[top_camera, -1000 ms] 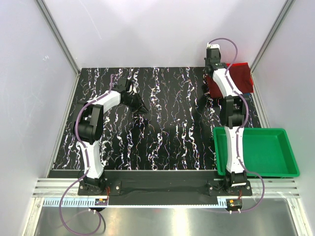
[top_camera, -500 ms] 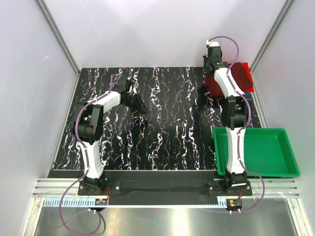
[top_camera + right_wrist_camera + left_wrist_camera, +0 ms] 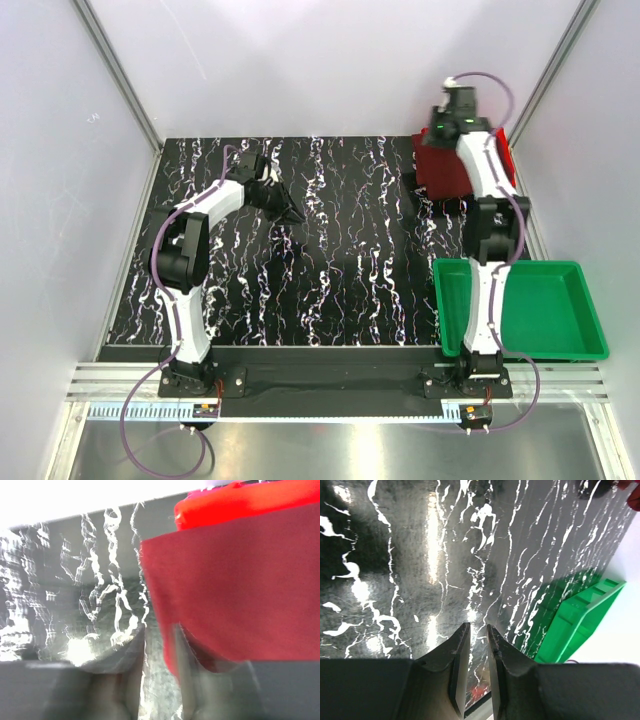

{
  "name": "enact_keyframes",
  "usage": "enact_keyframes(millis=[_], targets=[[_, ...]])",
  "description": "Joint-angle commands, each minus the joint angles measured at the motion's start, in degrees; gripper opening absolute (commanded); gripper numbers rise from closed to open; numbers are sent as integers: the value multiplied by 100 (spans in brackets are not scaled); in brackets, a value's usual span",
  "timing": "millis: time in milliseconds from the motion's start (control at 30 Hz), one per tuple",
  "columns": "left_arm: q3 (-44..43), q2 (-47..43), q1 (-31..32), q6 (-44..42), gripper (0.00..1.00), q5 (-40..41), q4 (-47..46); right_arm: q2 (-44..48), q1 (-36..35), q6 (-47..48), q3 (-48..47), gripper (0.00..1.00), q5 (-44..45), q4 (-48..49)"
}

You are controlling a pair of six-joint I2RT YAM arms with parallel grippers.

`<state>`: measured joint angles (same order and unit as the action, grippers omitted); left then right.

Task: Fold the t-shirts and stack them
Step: Neatly place the folded tshirt to the corner

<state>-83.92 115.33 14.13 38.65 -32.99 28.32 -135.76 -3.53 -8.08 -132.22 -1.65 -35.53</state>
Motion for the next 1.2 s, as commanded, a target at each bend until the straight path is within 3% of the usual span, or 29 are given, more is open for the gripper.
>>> enact_keyframes(millis=[0, 33, 67, 167, 533, 633, 733, 833, 1000, 1167], targets=[[-239, -239, -33, 142, 25, -322, -282, 692, 1097, -852, 178, 21, -1709, -77], [-248, -248, -33, 142, 25, -330, -265, 674, 1239, -949, 232, 20, -1916, -51], [-248, -248, -33, 125, 25, -339, -265, 622, 1354, -1020, 267, 10, -2101, -16], [-230, -239, -33, 72, 25, -313, -186, 621, 1627, -1108, 521, 1, -2113, 230], [-98, -318, -33, -104, 25, -120, 95, -521, 1829, -994, -557, 0, -241, 55], [-116, -327, -33, -95, 25, -93, 139, -820, 1847, -1090, -996, 0, 532, -471], [-274, -309, -33, -95, 25, -119, 174, -698, 1865, -1117, -632, 0, 1078, -640], [-441, -300, -33, -121, 25, -120, 218, -224, 1900, -1074, 11, 0, 1044, -420], [-380, -344, -24, -200, 25, -146, 218, 208, 1909, -862, 111, 6, -265, 81], [-160, -388, -33, -139, 25, -181, 43, 375, 1909, -897, -155, 5, 14, 54]])
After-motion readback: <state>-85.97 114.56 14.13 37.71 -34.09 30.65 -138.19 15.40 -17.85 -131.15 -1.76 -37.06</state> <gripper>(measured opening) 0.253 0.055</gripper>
